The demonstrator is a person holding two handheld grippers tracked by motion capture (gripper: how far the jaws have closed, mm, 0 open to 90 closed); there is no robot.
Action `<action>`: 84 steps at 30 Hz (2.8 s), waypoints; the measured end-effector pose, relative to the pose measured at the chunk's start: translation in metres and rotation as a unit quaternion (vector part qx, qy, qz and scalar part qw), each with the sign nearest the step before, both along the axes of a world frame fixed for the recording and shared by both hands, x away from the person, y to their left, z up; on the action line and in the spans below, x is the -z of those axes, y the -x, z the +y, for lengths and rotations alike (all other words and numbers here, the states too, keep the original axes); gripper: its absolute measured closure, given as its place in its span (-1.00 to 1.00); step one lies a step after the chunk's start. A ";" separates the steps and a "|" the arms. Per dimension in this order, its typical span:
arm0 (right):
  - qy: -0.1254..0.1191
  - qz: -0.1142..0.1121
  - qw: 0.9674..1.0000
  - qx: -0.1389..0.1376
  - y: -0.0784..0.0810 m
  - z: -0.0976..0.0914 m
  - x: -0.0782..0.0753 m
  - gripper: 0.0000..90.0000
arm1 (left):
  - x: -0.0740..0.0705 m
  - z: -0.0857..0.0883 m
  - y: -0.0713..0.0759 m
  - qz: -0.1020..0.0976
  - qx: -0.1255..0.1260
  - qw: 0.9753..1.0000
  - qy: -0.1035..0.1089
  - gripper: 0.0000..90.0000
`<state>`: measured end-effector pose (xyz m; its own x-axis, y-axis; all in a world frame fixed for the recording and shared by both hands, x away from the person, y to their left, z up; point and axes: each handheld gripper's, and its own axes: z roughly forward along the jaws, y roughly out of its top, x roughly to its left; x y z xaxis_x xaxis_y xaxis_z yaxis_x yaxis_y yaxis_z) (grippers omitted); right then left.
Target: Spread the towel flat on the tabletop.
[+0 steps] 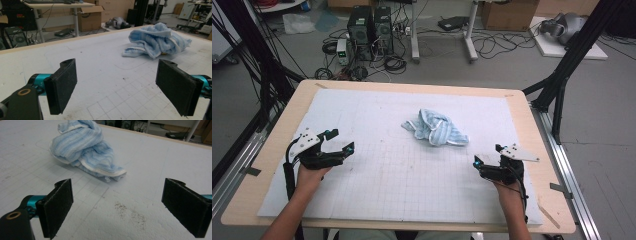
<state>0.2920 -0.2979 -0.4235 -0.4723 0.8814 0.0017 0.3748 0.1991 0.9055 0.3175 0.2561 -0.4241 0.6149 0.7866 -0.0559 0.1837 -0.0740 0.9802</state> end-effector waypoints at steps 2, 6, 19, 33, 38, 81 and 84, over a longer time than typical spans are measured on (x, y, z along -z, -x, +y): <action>-0.001 0.001 1.000 0.002 0.001 -0.001 0.000 -0.79 | 0.000 0.000 0.000 0.000 -0.001 1.000 0.002 -0.60; -0.004 0.000 1.000 0.002 0.000 -0.003 0.001 -0.79 | 0.000 -0.001 0.000 0.000 0.000 1.000 0.001 -0.60; -0.011 0.015 1.000 -0.007 -0.006 0.005 0.000 -0.79 | 0.001 0.001 0.002 0.002 0.003 1.000 -0.004 -0.59; -0.013 0.018 0.997 -0.072 -0.015 0.034 -0.016 -0.79 | 0.002 0.000 0.003 0.005 0.007 1.000 -0.004 -0.59; -0.013 0.010 0.997 -0.082 -0.025 0.046 -0.025 -0.79 | 0.003 0.001 0.002 0.007 0.007 1.000 -0.001 -0.59; 0.035 0.178 0.973 -0.140 -0.159 0.129 -0.001 0.36 | 0.006 0.000 -0.002 0.015 0.012 1.000 0.007 -0.56; 0.029 0.176 0.970 -0.166 -0.152 0.134 -0.003 0.44 | 0.006 0.000 -0.002 0.015 0.011 1.000 0.007 -0.55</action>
